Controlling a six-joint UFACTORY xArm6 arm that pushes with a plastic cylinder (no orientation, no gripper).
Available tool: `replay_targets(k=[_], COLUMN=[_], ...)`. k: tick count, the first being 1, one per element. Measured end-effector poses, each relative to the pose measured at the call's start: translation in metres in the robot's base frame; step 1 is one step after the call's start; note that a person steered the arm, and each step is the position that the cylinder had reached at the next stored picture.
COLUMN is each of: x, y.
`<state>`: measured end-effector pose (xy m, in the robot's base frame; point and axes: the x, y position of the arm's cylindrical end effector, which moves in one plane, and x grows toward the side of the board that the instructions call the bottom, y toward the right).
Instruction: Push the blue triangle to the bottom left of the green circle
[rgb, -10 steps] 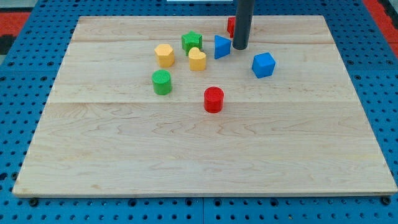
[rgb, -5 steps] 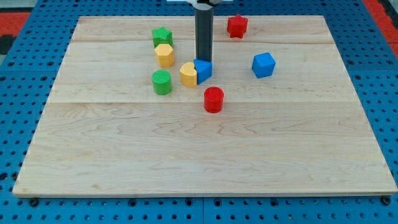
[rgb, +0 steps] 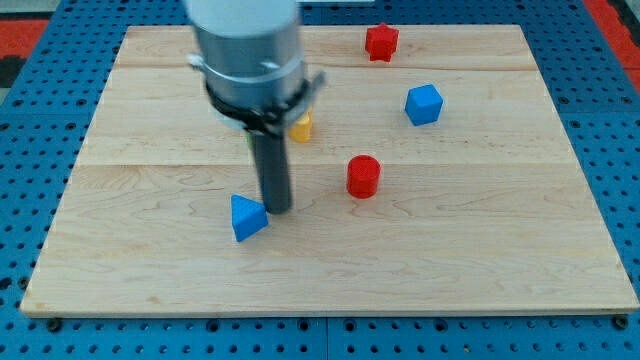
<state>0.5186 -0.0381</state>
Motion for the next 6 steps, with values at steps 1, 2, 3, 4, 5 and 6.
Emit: replay_targets(k=[1,2,3,4,5,6], x=[0.039,-0.014,-0.052,-0.052,-0.053,-0.053], y=[-0.023,-0.081,-0.086,-0.086,-0.087,-0.087])
